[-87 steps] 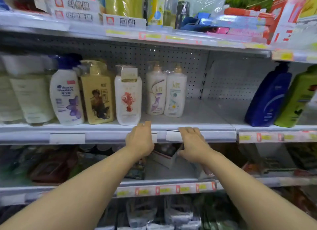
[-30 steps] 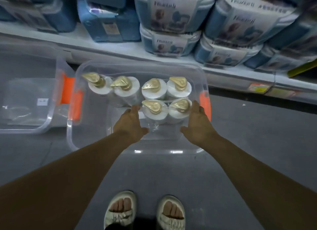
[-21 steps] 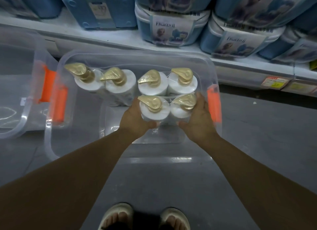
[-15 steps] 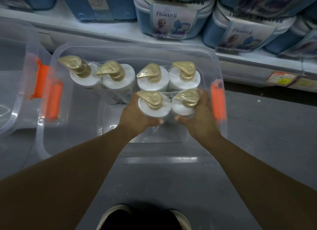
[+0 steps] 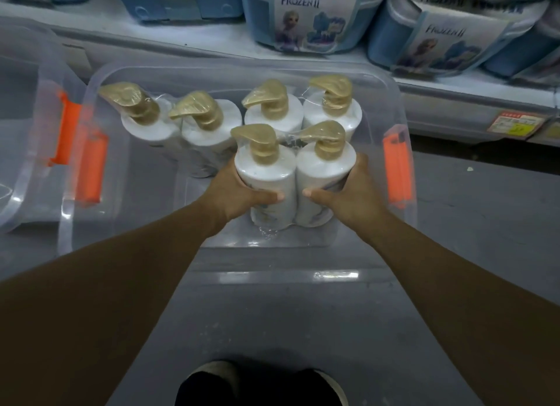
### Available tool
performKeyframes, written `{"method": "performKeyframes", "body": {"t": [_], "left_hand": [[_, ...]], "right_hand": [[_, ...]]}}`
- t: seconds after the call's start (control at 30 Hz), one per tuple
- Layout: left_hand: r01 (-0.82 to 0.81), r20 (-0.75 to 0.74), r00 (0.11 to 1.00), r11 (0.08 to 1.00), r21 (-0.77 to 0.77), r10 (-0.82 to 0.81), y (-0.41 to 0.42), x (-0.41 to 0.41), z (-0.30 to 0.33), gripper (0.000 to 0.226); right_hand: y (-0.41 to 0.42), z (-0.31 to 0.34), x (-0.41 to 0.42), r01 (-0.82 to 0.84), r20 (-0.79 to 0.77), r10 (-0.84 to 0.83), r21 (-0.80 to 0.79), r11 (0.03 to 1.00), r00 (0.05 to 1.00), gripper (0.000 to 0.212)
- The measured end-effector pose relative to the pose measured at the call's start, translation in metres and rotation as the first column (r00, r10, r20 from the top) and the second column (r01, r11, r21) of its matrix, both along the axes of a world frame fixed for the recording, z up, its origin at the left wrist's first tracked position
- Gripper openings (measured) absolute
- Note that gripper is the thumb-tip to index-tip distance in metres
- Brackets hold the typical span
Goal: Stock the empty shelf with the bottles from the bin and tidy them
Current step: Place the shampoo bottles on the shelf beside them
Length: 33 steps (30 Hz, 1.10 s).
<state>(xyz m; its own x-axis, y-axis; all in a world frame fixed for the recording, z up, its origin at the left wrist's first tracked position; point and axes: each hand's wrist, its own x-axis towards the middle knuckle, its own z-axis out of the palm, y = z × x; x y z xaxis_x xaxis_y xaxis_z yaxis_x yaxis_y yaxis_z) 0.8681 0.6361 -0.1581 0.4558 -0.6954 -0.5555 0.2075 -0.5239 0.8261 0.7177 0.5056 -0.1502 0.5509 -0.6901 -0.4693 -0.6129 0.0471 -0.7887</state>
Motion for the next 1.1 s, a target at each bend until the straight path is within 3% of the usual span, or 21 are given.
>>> {"method": "performKeyframes", "body": {"t": [0.2,0.33,0.4,0.5,0.7,0.87,1.03,1.1], "left_hand": [[-0.025,-0.006,1.0,0.999,-0.039,0.025,0.002,-0.003,0.012,0.061],[-0.068,0.006,0.998,0.996,-0.053,0.068,0.009,-0.008,0.037,0.061],[-0.094,-0.011,0.996,0.995,-0.045,0.093,0.011,-0.008,0.056,0.066],[-0.124,-0.016,0.992,0.991,-0.051,0.124,0.012,-0.009,0.091,0.082],[-0.26,-0.059,0.965,0.963,-0.074,0.256,-0.001,-0.005,0.176,0.094],[-0.263,-0.067,0.964,0.961,-0.091,0.257,-0.009,0.006,0.259,0.085],[-0.27,-0.047,0.963,0.957,-0.11,0.266,-0.016,0.014,0.352,0.054],[-0.263,-0.023,0.965,0.957,-0.124,0.262,-0.018,0.017,0.389,0.051]], "right_hand": [[-0.002,0.001,-0.003,0.011,0.007,-0.012,0.041,0.999,1.0,0.07],[0.003,0.019,-0.003,-0.017,0.008,0.016,0.128,0.992,1.0,0.09],[0.004,0.037,-0.003,-0.025,0.007,0.025,0.153,0.988,1.0,0.09],[0.003,0.077,-0.002,-0.035,-0.011,0.037,0.148,0.988,0.999,0.074],[-0.009,0.173,0.001,-0.085,-0.067,0.092,0.11,0.99,0.993,0.069],[-0.017,0.258,0.007,-0.14,-0.09,0.142,0.027,0.99,0.986,0.066],[-0.022,0.352,0.013,-0.16,-0.034,0.16,-0.011,0.987,0.987,0.072],[-0.022,0.391,0.014,-0.147,-0.005,0.147,-0.028,0.989,0.989,0.076]]}}
